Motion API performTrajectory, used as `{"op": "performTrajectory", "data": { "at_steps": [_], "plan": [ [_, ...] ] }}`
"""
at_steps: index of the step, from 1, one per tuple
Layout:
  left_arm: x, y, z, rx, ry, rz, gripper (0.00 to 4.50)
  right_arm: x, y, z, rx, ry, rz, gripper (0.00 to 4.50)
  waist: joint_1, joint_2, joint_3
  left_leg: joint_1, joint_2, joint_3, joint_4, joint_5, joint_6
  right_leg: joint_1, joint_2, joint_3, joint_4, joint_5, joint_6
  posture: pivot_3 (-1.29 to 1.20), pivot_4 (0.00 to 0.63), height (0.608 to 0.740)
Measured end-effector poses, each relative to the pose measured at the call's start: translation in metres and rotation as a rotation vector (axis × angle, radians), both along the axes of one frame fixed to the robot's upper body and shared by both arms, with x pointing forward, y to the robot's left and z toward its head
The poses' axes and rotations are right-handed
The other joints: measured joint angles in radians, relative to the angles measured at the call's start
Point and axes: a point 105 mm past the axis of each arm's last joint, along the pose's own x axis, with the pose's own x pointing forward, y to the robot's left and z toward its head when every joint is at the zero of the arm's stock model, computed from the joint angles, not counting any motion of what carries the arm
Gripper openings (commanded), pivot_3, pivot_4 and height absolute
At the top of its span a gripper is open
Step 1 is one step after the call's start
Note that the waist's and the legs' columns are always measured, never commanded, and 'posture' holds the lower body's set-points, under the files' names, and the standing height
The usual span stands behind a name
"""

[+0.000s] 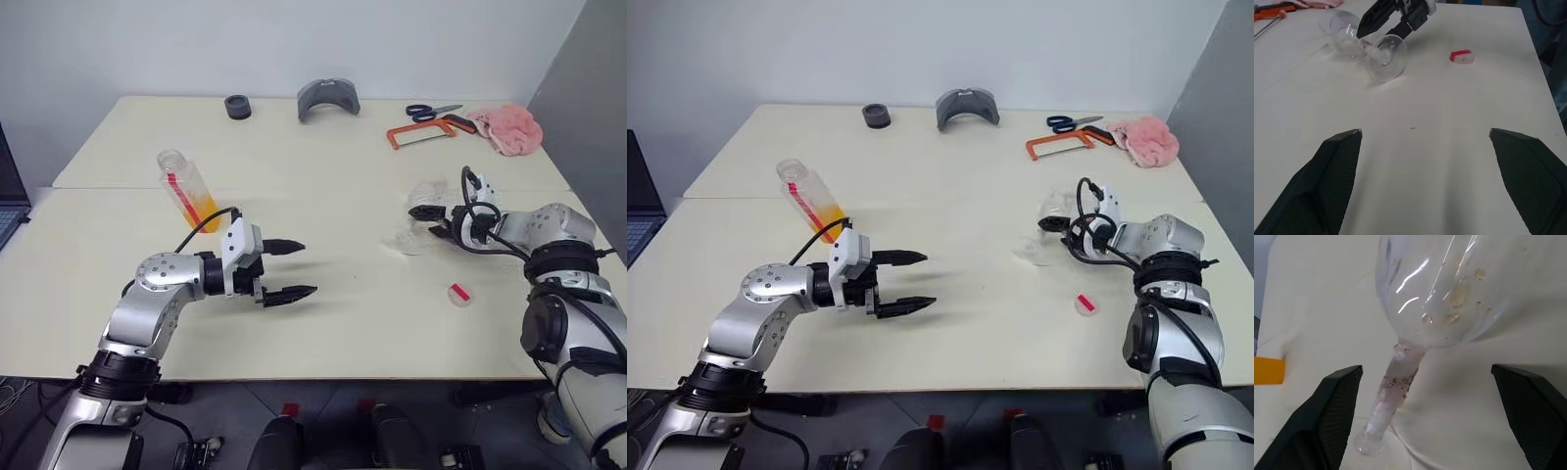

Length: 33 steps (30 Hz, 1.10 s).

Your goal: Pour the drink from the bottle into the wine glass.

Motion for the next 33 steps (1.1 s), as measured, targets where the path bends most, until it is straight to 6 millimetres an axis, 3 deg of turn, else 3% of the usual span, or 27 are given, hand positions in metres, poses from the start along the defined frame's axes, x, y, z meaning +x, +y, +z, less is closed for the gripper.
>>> {"op": "performTrajectory", "data": {
  "at_steps": [4, 8, 11, 17, 21, 26, 33],
  "plan": [
    [0.000, 0.000, 0.000, 0.003, -0.001, 0.001, 4.50, -0.001, 0.006, -0.007, 0.025, 0.017, 0.015, 2.46, 0.001, 0.000, 0.000, 0.000, 0.000, 0.000, 0.000, 0.000, 0.000, 0.000, 0.000, 0.000, 0.000, 0.000, 0.000, 0.00, 0.150, 0.740],
    [0.000, -0.001, -0.001, 0.004, -0.002, 0.001, 4.50, 0.001, 0.014, -0.002, 0.045, 0.001, 0.034, 1.01, 0.001, 0.000, 0.000, 0.000, 0.000, -0.001, 0.000, 0.000, 0.000, 0.000, -0.001, 0.000, 0.000, 0.000, 0.000, 0.00, 0.150, 0.740],
    [0.001, -0.001, -0.002, 0.004, -0.003, 0.001, 4.50, 0.003, 0.021, 0.001, 0.078, -0.008, 0.042, 0.19, 0.001, 0.000, 0.000, 0.000, 0.000, 0.000, 0.000, 0.000, 0.000, 0.000, -0.001, 0.000, 0.000, 0.000, 0.000, 0.00, 0.150, 0.740],
    [0.002, 0.000, -0.005, 0.003, 0.002, 0.004, 4.50, 0.006, 0.018, 0.005, 0.070, -0.046, 0.032, 0.13, 0.006, 0.000, 0.000, -0.001, 0.000, -0.001, 0.001, 0.000, 0.000, 0.000, -0.002, 0.000, 0.000, 0.000, 0.000, 0.00, 0.150, 0.740],
    [0.002, 0.001, -0.006, 0.011, 0.002, 0.007, 4.50, 0.012, 0.001, 0.016, -0.064, -0.282, -0.040, 0.13, 0.005, 0.001, 0.000, -0.002, 0.001, -0.002, 0.000, 0.000, 0.000, -0.001, -0.002, -0.001, -0.001, 0.000, 0.000, 0.00, 0.150, 0.740],
    [0.003, 0.001, -0.007, 0.014, 0.003, 0.010, 4.50, -0.011, 0.020, 0.012, -0.275, -0.500, 0.043, 0.13, 0.001, 0.001, 0.000, -0.002, 0.002, -0.004, 0.000, 0.000, 0.000, -0.002, -0.002, -0.001, 0.000, 0.000, 0.000, 0.00, 0.150, 0.740],
    [0.002, 0.002, -0.008, 0.019, 0.007, 0.006, 4.50, -0.049, 0.031, 0.005, -0.451, -0.612, 0.147, 0.13, 0.006, 0.001, 0.000, -0.002, 0.002, -0.005, 0.000, 0.000, 0.000, -0.001, -0.002, -0.001, 0.000, 0.000, 0.000, 0.00, 0.150, 0.740]
  ]
}}
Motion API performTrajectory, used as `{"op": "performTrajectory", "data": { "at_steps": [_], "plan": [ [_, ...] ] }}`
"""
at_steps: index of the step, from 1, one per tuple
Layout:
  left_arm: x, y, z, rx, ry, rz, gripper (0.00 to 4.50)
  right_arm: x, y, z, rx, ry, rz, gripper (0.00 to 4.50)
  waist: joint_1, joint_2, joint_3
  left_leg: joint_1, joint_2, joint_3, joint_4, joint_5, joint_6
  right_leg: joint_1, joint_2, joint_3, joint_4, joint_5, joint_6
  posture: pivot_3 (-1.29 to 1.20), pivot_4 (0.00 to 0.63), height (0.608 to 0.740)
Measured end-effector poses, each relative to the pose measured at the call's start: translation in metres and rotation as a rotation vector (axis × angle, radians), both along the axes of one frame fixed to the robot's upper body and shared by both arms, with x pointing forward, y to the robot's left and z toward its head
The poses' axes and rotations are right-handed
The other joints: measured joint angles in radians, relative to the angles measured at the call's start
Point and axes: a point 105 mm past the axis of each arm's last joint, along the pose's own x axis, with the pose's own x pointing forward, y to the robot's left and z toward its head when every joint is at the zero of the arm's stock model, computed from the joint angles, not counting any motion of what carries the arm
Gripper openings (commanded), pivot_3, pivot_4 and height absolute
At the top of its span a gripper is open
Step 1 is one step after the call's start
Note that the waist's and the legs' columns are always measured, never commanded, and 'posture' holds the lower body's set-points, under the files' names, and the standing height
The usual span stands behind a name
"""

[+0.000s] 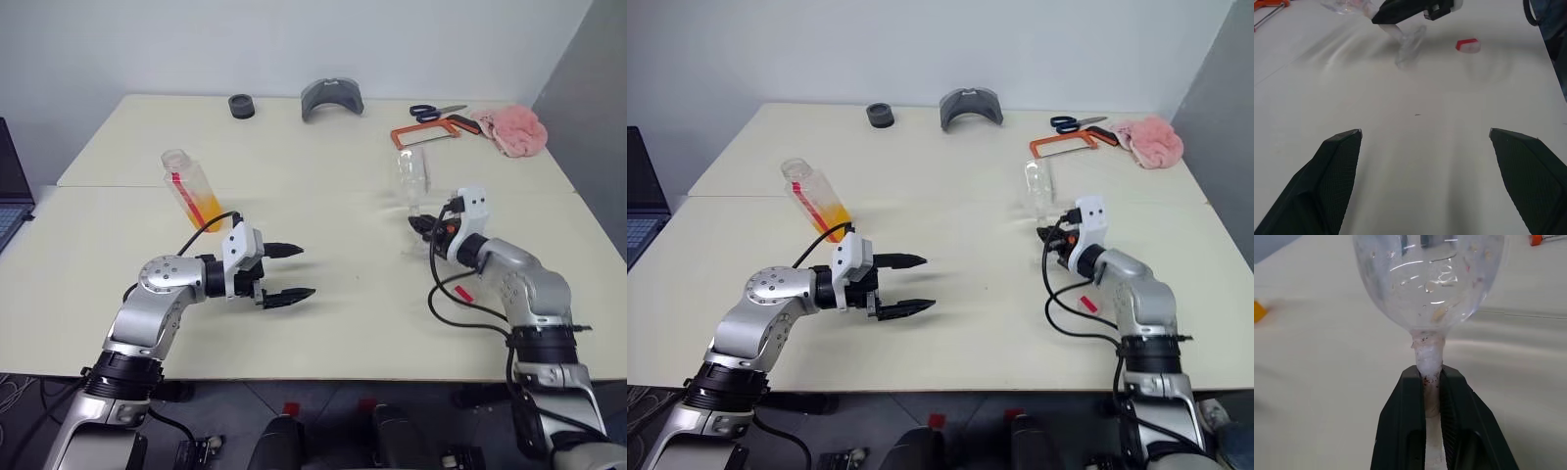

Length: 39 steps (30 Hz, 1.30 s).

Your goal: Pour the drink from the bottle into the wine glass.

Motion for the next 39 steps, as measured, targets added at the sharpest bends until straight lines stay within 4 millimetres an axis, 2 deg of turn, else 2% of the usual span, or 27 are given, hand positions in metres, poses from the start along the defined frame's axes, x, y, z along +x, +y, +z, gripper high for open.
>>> {"op": "performTrajectory", "data": {
  "at_steps": [10, 17, 22, 24, 26, 28, 31, 35, 39],
  "plan": [
    [0.003, 0.002, -0.004, 0.012, 0.002, 0.008, 4.50, -0.029, -0.007, -0.008, -0.101, -0.020, 0.036, 0.13, 0.006, -0.002, -0.001, 0.001, -0.001, 0.000, 0.000, 0.000, 0.000, 0.002, 0.000, -0.001, -0.002, 0.000, 0.000, 0.00, 0.150, 0.740],
    [0.006, -0.002, -0.002, -0.026, -0.006, 0.037, 4.50, -0.035, -0.004, -0.015, -0.138, -0.095, 0.061, 0.13, 0.003, -0.002, -0.001, 0.003, -0.001, 0.000, 0.000, 0.000, 0.000, 0.003, 0.002, 0.001, -0.001, 0.000, 0.000, 0.00, 0.150, 0.740],
    [0.015, 0.006, 0.009, -0.130, -0.046, 0.176, 4.50, -0.032, 0.005, -0.013, -0.090, -0.153, 0.066, 0.13, -0.004, -0.002, -0.001, 0.004, 0.001, 0.000, 0.000, 0.000, 0.000, 0.002, 0.002, 0.001, 0.000, 0.000, 0.000, 0.00, 0.150, 0.740],
    [0.019, 0.016, 0.016, -0.178, -0.072, 0.261, 4.50, -0.028, 0.018, -0.010, -0.048, -0.190, 0.082, 0.13, -0.006, -0.002, -0.001, 0.004, 0.001, 0.000, 0.000, 0.000, 0.000, 0.001, 0.002, 0.002, 0.000, 0.000, 0.000, 0.00, 0.150, 0.740],
    [0.017, 0.027, 0.018, -0.195, -0.087, 0.338, 4.50, -0.022, 0.035, 0.005, -0.029, -0.274, 0.109, 0.13, -0.011, -0.001, -0.001, 0.004, 0.002, 0.000, -0.001, 0.000, 0.000, 0.001, 0.002, 0.003, 0.001, 0.000, 0.000, 0.00, 0.150, 0.740],
    [0.014, 0.038, 0.013, -0.194, -0.078, 0.401, 4.50, -0.015, 0.056, 0.027, 0.007, -0.371, 0.143, 0.13, -0.010, -0.001, 0.000, 0.004, 0.003, -0.001, -0.001, 0.000, 0.000, 0.001, 0.002, 0.002, 0.001, 0.000, 0.000, 0.00, 0.150, 0.740],
    [0.010, 0.047, 0.009, -0.183, -0.062, 0.444, 4.50, -0.008, 0.076, 0.038, 0.032, -0.428, 0.180, 0.13, -0.003, -0.001, -0.001, 0.003, 0.003, -0.001, 0.000, 0.000, 0.000, 0.001, 0.001, 0.001, 0.001, 0.000, 0.000, 0.00, 0.150, 0.740],
    [0.009, 0.064, 0.013, -0.173, -0.078, 0.519, 4.50, 0.008, 0.108, 0.019, -0.003, -0.400, 0.242, 0.13, 0.003, -0.001, -0.001, 0.004, 0.001, -0.001, 0.000, 0.000, 0.000, 0.001, 0.000, 0.002, 0.001, 0.000, 0.000, 0.00, 0.150, 0.740],
    [0.009, 0.068, 0.017, -0.174, -0.100, 0.543, 4.50, 0.014, 0.133, 0.001, -0.020, -0.373, 0.298, 0.13, 0.004, -0.001, 0.000, 0.003, 0.001, -0.001, -0.001, 0.000, -0.001, 0.001, 0.000, 0.001, 0.000, 0.000, 0.000, 0.00, 0.150, 0.740]
  ]
}}
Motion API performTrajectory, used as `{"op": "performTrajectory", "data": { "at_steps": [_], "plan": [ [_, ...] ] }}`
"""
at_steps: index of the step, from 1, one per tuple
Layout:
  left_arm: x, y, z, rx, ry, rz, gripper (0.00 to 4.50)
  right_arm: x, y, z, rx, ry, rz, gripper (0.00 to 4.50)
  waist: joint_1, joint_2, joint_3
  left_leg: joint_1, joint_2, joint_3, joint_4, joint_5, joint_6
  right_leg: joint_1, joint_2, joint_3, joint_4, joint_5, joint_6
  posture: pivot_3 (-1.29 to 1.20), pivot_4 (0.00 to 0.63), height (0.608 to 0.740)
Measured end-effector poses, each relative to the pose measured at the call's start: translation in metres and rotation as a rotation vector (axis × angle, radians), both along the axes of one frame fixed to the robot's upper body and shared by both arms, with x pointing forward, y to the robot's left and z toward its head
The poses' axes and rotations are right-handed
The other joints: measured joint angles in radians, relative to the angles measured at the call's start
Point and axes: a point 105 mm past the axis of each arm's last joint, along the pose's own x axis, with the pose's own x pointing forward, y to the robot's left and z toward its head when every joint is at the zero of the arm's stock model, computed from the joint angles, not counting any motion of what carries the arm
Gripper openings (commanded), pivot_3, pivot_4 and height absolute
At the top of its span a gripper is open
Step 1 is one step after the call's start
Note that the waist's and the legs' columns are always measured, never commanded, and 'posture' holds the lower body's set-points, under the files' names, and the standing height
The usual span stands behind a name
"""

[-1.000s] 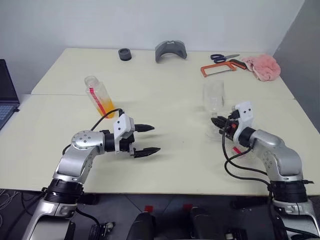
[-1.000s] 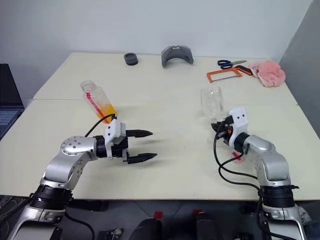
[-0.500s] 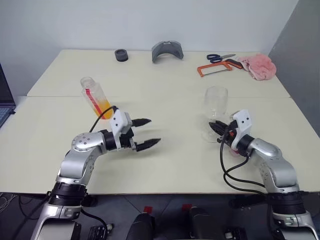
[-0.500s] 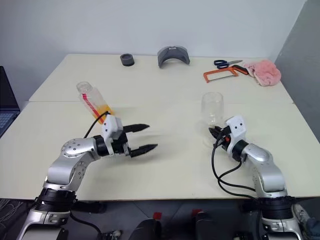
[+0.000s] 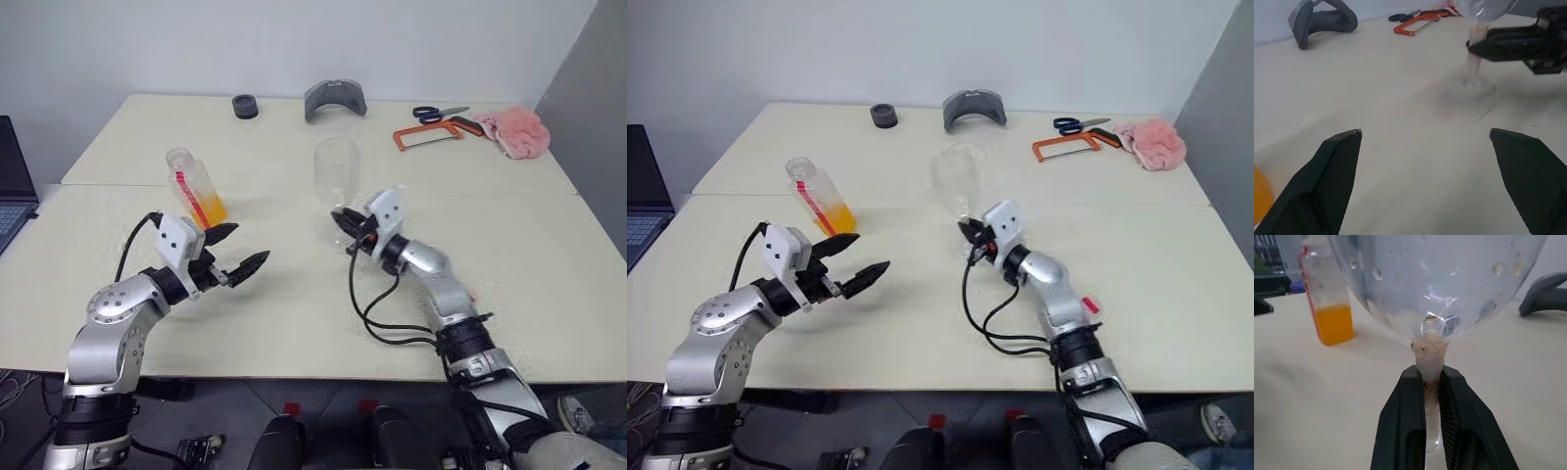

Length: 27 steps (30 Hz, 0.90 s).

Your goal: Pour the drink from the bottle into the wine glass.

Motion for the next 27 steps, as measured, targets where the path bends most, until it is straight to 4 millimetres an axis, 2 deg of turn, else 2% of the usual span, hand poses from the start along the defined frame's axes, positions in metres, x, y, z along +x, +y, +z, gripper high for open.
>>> {"op": "performTrajectory", "data": {
  "at_steps": [8, 15, 17, 19, 27],
  "plan": [
    [-0.002, 0.011, 0.008, -0.013, -0.027, 0.061, 4.50, 0.000, 0.015, -0.016, -0.004, 0.011, 0.057, 0.13, -0.004, 0.000, 0.000, 0.000, 0.000, 0.000, 0.000, 0.000, 0.000, 0.000, 0.000, 0.000, 0.000, 0.000, 0.000, 0.00, 0.150, 0.740],
    [-0.005, 0.010, 0.017, -0.030, -0.041, 0.047, 4.50, -0.003, 0.019, -0.021, -0.002, 0.023, 0.091, 0.13, -0.005, 0.000, 0.000, 0.000, 0.000, 0.000, 0.000, 0.000, 0.000, 0.000, 0.000, 0.000, 0.000, 0.000, 0.000, 0.00, 0.150, 0.740],
    [-0.005, 0.010, 0.016, -0.033, -0.034, 0.047, 4.50, -0.003, 0.020, -0.021, -0.003, 0.023, 0.096, 0.85, -0.005, 0.000, 0.000, 0.000, 0.000, 0.000, 0.000, 0.000, 0.000, 0.000, 0.000, 0.000, 0.000, 0.000, 0.000, 0.00, 0.150, 0.740],
    [-0.005, 0.009, 0.016, -0.034, -0.033, 0.045, 4.50, -0.004, 0.020, -0.021, -0.002, 0.023, 0.097, 1.36, -0.005, 0.000, 0.000, 0.000, 0.000, 0.000, 0.000, 0.000, 0.000, 0.000, 0.000, 0.000, 0.000, 0.000, 0.000, 0.00, 0.150, 0.740],
    [-0.002, 0.007, 0.025, -0.037, -0.060, 0.034, 4.50, -0.006, 0.020, -0.017, 0.006, 0.007, 0.105, 4.17, -0.006, 0.000, 0.000, 0.000, 0.000, 0.000, 0.000, 0.000, 0.000, 0.000, 0.000, 0.000, 0.000, 0.000, 0.000, 0.00, 0.150, 0.740]
  ]
}}
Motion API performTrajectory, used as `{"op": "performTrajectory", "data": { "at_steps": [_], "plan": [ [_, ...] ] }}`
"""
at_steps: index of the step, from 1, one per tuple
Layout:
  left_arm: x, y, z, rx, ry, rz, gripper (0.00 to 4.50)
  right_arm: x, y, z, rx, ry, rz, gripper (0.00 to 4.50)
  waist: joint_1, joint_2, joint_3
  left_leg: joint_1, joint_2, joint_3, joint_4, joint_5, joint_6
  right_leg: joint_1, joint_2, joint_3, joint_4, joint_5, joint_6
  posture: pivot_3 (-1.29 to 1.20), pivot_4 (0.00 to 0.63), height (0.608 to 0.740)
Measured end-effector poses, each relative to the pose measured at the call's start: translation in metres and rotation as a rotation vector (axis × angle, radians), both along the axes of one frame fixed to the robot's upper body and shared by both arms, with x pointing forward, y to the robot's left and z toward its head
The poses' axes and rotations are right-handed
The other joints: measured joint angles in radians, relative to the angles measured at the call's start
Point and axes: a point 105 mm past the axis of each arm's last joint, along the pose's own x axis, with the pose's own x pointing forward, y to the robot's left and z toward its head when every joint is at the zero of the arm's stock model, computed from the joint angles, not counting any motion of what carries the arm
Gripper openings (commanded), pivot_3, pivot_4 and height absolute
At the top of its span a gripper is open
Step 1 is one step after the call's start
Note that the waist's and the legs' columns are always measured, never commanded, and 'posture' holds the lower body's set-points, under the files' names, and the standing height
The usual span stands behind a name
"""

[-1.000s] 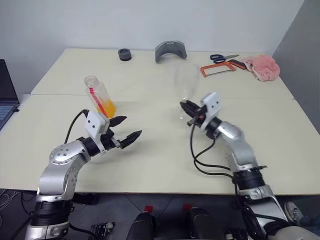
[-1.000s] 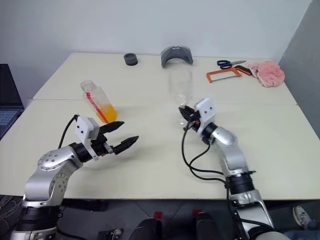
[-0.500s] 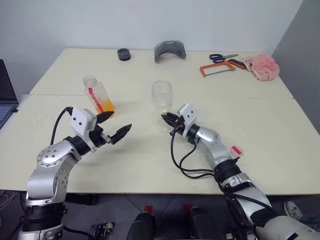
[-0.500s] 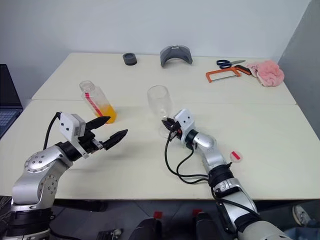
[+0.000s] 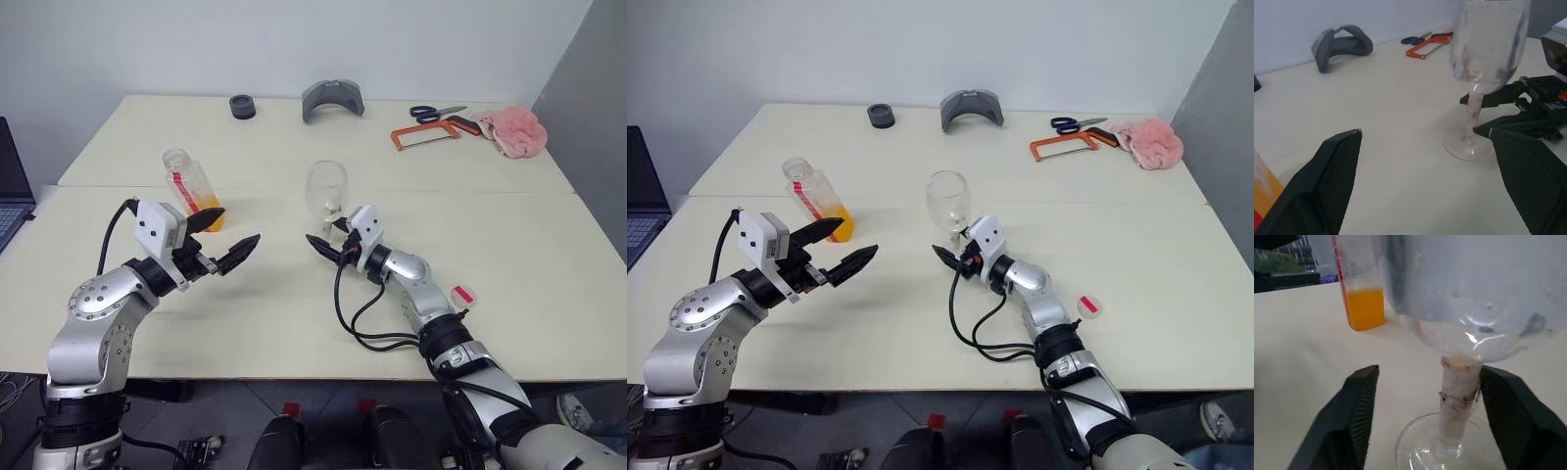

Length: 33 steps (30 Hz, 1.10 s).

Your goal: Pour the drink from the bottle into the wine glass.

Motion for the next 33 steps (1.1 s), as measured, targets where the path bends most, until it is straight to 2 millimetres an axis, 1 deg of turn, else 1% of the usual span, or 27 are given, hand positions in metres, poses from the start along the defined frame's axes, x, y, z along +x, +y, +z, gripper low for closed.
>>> {"op": "performTrajectory", "data": {
  "at_steps": [1, 8, 14, 18, 24, 31, 33],
  "plan": [
    [0.000, 0.000, 0.000, 0.000, -0.001, 0.000, 4.50, 0.000, 0.000, 0.001, 0.001, -0.003, 0.001, 4.48, 0.000, 0.000, 0.000, 0.000, 0.000, 0.000, 0.000, 0.000, 0.000, 0.000, 0.000, 0.000, 0.000, 0.000, 0.000, 0.00, 0.150, 0.740],
    [0.002, -0.002, 0.008, 0.000, -0.025, -0.007, 4.50, -0.003, 0.001, 0.001, 0.003, -0.003, 0.015, 4.48, 0.000, 0.000, 0.000, 0.000, 0.000, 0.000, 0.000, 0.000, 0.000, 0.000, 0.000, 0.000, 0.000, 0.000, 0.000, 0.00, 0.150, 0.740],
    [0.002, -0.002, 0.007, 0.000, -0.024, -0.008, 4.50, -0.004, -0.001, -0.001, 0.000, 0.010, 0.015, 4.48, 0.000, 0.000, 0.000, 0.000, 0.000, 0.000, 0.000, 0.000, 0.000, 0.000, 0.000, 0.000, 0.000, 0.000, 0.000, 0.00, 0.150, 0.740],
    [0.002, -0.003, 0.008, -0.001, -0.025, -0.010, 4.50, -0.008, -0.009, 0.001, -0.008, -0.001, 0.014, 4.48, 0.001, 0.000, 0.000, 0.000, 0.000, 0.000, 0.000, 0.000, 0.000, 0.000, 0.000, 0.000, 0.000, 0.000, 0.000, 0.00, 0.150, 0.740],
    [-0.001, -0.006, 0.010, -0.008, -0.030, -0.029, 4.50, -0.016, -0.033, -0.010, -0.025, 0.044, -0.018, 4.48, 0.002, 0.000, 0.000, 0.000, 0.000, 0.000, 0.000, 0.000, 0.000, 0.000, 0.000, 0.000, 0.000, 0.000, 0.000, 0.00, 0.150, 0.740],
    [-0.005, -0.009, 0.009, -0.001, -0.025, -0.051, 4.50, -0.026, -0.038, -0.004, -0.036, 0.036, -0.014, 4.48, 0.000, 0.000, 0.000, 0.000, 0.000, 0.000, 0.000, 0.000, 0.000, 0.000, 0.001, 0.000, 0.000, 0.000, 0.000, 0.00, 0.150, 0.740],
    [-0.005, -0.008, 0.007, 0.004, -0.013, -0.049, 4.50, -0.030, -0.041, -0.006, -0.049, 0.038, -0.012, 4.48, 0.002, 0.000, 0.000, 0.000, 0.000, 0.000, 0.000, 0.000, 0.000, 0.000, 0.000, 0.000, 0.000, 0.000, 0.000, 0.00, 0.150, 0.740]
  ]
}}
